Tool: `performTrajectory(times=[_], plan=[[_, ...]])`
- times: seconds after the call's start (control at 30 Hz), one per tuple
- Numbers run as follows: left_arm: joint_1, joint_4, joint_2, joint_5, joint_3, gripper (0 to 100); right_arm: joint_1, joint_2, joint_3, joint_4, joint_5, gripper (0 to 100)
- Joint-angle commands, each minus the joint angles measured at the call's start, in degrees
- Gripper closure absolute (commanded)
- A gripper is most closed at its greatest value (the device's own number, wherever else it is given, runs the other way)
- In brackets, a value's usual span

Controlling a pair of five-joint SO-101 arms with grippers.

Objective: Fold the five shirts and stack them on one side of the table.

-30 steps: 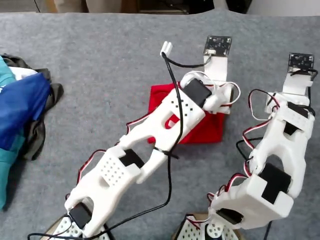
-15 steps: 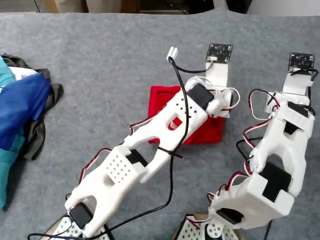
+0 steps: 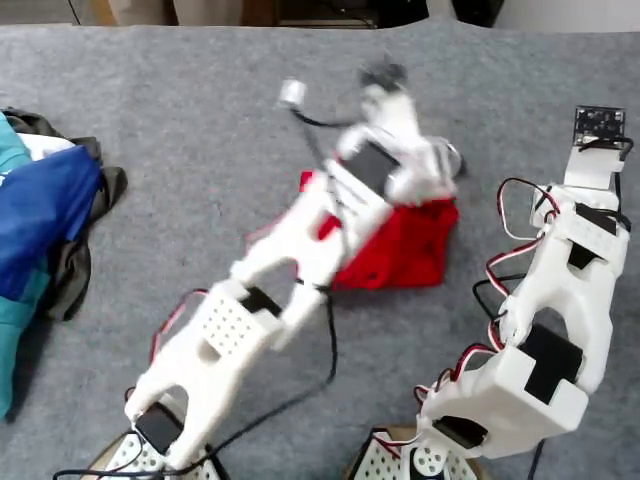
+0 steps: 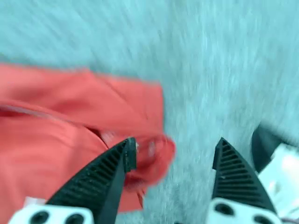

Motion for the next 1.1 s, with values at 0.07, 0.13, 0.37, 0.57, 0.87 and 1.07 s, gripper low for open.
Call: performTrajectory(times=[0.07, 0.13, 0.37, 0.57, 0.87, 1.07], plan=[[-14.3, 12.4, -1.6, 0.4, -21.9, 73, -4.8, -2.2, -4.4, 5.6, 4.7, 99.5], [-19.6, 15.0, -2.2, 0.3, -20.7, 78, -8.1, -4.5, -4.9, 9.9, 8.5, 99.5], [-32.8, 17.8, -3.6, -8.3, -12.5, 98, -22.7, -11.7, -11.1, 28.2, 18.8, 99.4], [-37.5, 17.8, -5.4, -10.5, 2.6, 98, -32.4, -7.5, -30.1, 45.3, 20.6, 99.4], [-37.8, 15.6, -15.9, -14.3, 30.2, 98, -41.2, 10.5, -46.9, 59.7, 20.7, 99.3], [-39.2, -3.6, -15.9, -14.4, 53.4, 98, -39.4, 13.2, -40.0, 59.3, 24.6, 99.4]])
